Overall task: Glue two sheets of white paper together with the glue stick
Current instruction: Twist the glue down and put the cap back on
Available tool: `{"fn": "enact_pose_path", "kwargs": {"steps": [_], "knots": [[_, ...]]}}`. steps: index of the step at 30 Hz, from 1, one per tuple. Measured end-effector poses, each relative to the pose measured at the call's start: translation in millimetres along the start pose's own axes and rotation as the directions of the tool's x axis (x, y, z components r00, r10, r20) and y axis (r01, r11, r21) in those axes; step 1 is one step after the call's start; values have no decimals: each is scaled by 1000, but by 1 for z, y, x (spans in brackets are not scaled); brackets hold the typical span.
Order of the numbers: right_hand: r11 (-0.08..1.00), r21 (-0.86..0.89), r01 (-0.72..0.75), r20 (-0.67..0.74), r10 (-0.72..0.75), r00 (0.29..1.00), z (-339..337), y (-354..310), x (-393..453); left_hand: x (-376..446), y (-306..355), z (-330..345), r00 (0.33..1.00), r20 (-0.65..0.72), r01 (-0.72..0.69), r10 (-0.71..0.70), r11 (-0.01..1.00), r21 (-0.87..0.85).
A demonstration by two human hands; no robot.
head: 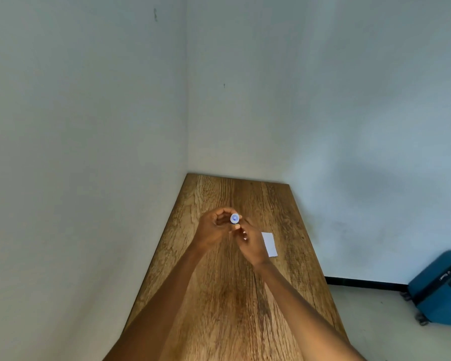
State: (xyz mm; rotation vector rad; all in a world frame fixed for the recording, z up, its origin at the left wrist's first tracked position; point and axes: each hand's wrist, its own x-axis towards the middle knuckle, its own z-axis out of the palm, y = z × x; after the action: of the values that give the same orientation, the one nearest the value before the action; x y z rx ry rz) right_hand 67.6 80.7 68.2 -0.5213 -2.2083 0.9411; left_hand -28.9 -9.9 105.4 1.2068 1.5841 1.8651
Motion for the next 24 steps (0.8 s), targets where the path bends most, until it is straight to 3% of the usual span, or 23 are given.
{"fn": "enact_pose_path", "kwargs": {"steps": [4, 9, 15, 20, 24], "knots": [[993, -102, -67, -99, 57, 993, 3, -1, 5, -1, 3, -2, 999, 2, -47, 47, 997, 60], [971, -171, -166, -226, 125, 966, 21, -9, 6, -4, -3, 2, 984, -171, -37, 50, 996, 78], [981, -70, -183, -183, 167, 969, 32, -11, 11, -3, -8, -5, 986, -160, -30, 44, 996, 87], [997, -79, -5, 0, 5, 1000, 27, -10, 13, 8, -4, -23, 994, -108, -26, 29, 999, 27], [994, -97, -57, -127, 44, 991, 27, -11, 14, 10, -3, -18, 993, -106, -46, 51, 998, 51]]}}
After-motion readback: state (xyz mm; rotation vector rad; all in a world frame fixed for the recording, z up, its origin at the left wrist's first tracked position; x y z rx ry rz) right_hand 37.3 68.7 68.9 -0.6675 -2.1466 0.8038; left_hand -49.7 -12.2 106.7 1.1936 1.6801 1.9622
